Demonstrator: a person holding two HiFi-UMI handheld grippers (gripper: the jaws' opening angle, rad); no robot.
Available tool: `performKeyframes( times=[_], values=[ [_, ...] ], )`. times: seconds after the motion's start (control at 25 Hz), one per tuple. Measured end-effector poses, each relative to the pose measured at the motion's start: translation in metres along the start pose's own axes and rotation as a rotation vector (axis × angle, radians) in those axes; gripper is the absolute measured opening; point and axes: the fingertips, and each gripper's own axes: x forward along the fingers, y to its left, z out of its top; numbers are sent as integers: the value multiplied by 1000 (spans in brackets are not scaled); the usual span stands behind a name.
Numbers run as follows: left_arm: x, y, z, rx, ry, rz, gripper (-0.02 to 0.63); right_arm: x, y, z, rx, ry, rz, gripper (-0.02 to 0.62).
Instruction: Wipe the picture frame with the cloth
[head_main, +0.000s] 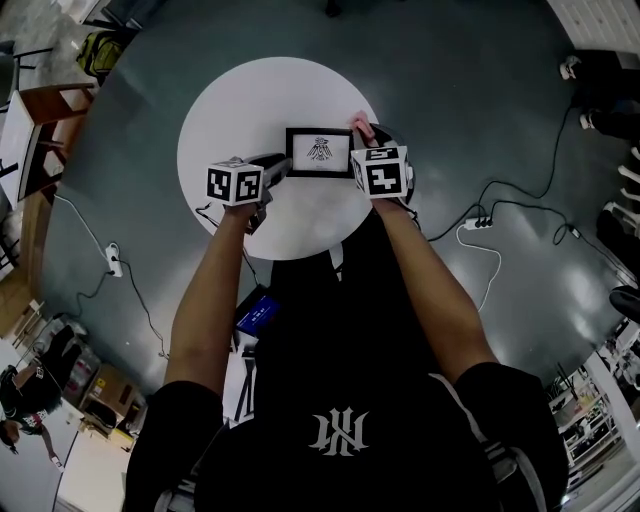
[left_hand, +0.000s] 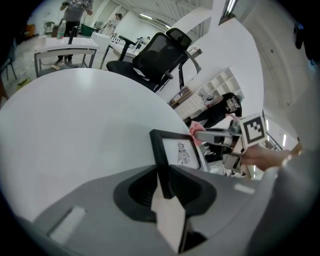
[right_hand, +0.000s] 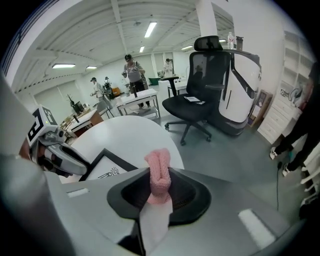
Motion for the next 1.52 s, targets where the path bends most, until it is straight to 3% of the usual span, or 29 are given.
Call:
performKeyframes(
  times=[0.12, 0.32, 0.48, 0.6, 0.76, 0.96, 1.52],
  values=[
    [1, 1, 0, -3, -2, -4, 77, -6, 8, 8, 35, -43, 45, 80],
    [3, -2, 1, -14, -9, -18, 76, -7, 71, 30, -34, -114, 195, 80],
    [3, -2, 2, -10, -11, -14, 77, 5, 126, 35, -103, -91, 315, 81],
    [3, -2, 3, -12, -16, -12, 75, 18, 148, 28, -148, -45, 357, 81],
    [4, 0, 5, -1, -18, 1, 74, 34, 154, 21, -230, -7, 352, 80],
    [5, 1, 4, -1, -23, 4, 74, 39, 145, 14, -262, 15, 326, 80],
    [0, 1, 0, -8, -40, 7, 75, 21, 87, -10, -238, 81, 195, 80]
  ],
)
